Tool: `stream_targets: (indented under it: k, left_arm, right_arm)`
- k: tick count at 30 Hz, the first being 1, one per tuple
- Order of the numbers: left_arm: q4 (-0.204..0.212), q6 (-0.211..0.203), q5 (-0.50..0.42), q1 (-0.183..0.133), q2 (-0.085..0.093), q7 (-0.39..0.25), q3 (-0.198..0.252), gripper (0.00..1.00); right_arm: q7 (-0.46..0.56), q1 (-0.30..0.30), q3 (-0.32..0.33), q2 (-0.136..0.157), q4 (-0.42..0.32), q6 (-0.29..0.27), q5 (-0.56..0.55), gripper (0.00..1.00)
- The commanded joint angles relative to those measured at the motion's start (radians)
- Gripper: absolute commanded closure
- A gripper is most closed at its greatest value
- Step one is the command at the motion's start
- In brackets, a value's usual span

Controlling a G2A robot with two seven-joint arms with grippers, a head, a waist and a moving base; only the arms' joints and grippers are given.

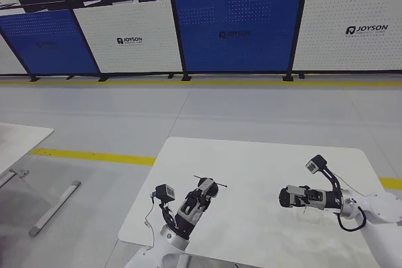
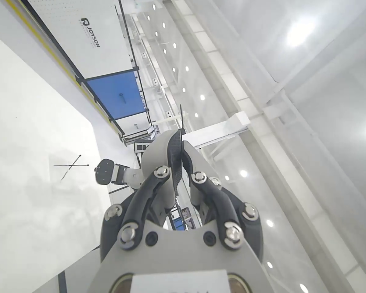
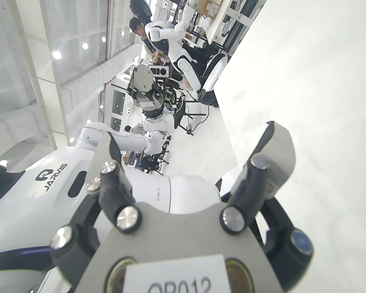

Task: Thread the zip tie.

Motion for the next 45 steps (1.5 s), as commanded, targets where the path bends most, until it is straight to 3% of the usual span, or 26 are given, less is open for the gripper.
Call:
stream_targets:
  k: [1, 6, 9, 16, 22, 30, 45]
  left_arm:
    - [-0.002, -0.004, 0.006, -0.007, -0.001, 0.009, 0.001, 1.00]
    - [-0.043, -0.082, -0.032, 0.016, -0.004, 0.014, 0.006, 1.00]
    - [-0.058, -0.082, -0.029, 0.032, -0.003, 0.002, -0.012, 1.00]
    - [-0.056, -0.078, -0.028, 0.031, -0.003, 0.001, -0.011, 1.00]
    - [0.024, 0.037, 0.096, -0.028, -0.009, 0.061, 0.017, 1.00]
    - [0.192, 0.194, 0.256, -0.148, -0.024, 0.137, 0.096, 1.00]
    - [0.192, 0.194, 0.256, -0.148, -0.024, 0.137, 0.096, 1.00]
  right_arm:
    - [0.000, 0.000, 0.000, 0.000, 0.000, 0.000, 0.000, 0.00]
    - [0.000, 0.000, 0.000, 0.000, 0.000, 0.000, 0.000, 0.00]
    - [0.000, 0.000, 0.000, 0.000, 0.000, 0.000, 0.000, 0.00]
    - [0.000, 0.000, 0.000, 0.000, 0.000, 0.000, 0.000, 0.00]
    - [0.000, 0.000, 0.000, 0.000, 0.000, 0.000, 0.000, 0.00]
    - [0.000, 0.000, 0.000, 0.000, 0.000, 0.000, 0.000, 0.00]
    - [0.000, 0.000, 0.000, 0.000, 0.000, 0.000, 0.000, 0.00]
